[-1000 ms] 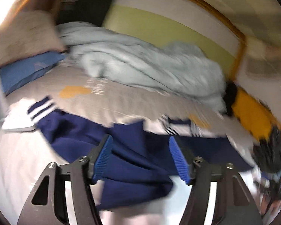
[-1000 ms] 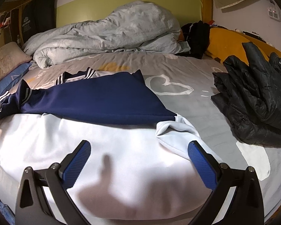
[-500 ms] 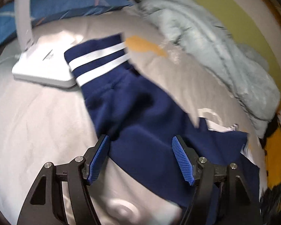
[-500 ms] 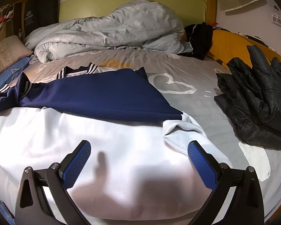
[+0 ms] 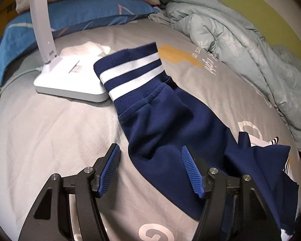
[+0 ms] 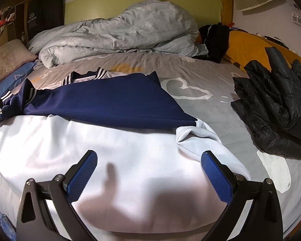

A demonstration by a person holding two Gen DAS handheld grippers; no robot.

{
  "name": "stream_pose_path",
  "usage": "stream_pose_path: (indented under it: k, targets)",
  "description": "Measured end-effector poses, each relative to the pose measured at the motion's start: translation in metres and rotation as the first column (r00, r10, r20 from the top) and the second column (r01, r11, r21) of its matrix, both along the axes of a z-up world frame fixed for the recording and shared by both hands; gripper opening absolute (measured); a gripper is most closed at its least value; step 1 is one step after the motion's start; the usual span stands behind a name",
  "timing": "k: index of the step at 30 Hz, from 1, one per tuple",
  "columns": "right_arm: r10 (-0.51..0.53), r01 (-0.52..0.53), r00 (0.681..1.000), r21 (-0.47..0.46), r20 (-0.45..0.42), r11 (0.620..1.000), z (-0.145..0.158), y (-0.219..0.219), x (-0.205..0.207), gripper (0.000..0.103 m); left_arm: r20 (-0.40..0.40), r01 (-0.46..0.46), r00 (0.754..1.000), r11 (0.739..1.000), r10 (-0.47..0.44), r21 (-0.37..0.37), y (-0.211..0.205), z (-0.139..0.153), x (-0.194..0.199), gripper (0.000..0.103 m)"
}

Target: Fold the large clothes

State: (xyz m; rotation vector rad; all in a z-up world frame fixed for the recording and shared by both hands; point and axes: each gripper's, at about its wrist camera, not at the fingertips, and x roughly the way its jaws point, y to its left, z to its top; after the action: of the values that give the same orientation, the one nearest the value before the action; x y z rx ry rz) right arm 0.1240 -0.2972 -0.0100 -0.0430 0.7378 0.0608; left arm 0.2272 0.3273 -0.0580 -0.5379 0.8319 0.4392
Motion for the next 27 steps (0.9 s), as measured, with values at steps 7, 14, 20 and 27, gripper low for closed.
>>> stream_pose_path:
  k: [7,14,20,27]
  targets:
    - [0.005,-0.005,1.000,-0.012,-0.005,1.000,-0.002,0.001,0.001,0.103,0.061,0.067,0.996,0.996,-0.071,0.062,-0.007,0.007,-0.001,0.004]
    - [0.001,-0.001,1.000,-0.012,-0.010,1.000,-0.001,0.004,0.002,0.103,0.323,0.220,0.911,0.965,-0.255,0.140,-0.071,0.082,-0.036,0.004]
    - [0.005,-0.005,1.000,0.016,-0.005,1.000,0.002,0.004,-0.001,0.103,0.412,0.459,0.756,0.861,-0.509,0.221,-0.174,0.125,-0.081,0.004]
    - [-0.014,0.013,1.000,0.033,0.005,0.999,0.007,-0.002,-0.006,0.103,0.367,0.650,0.617,0.714,-0.696,0.261,-0.284,0.111,-0.105,0.004]
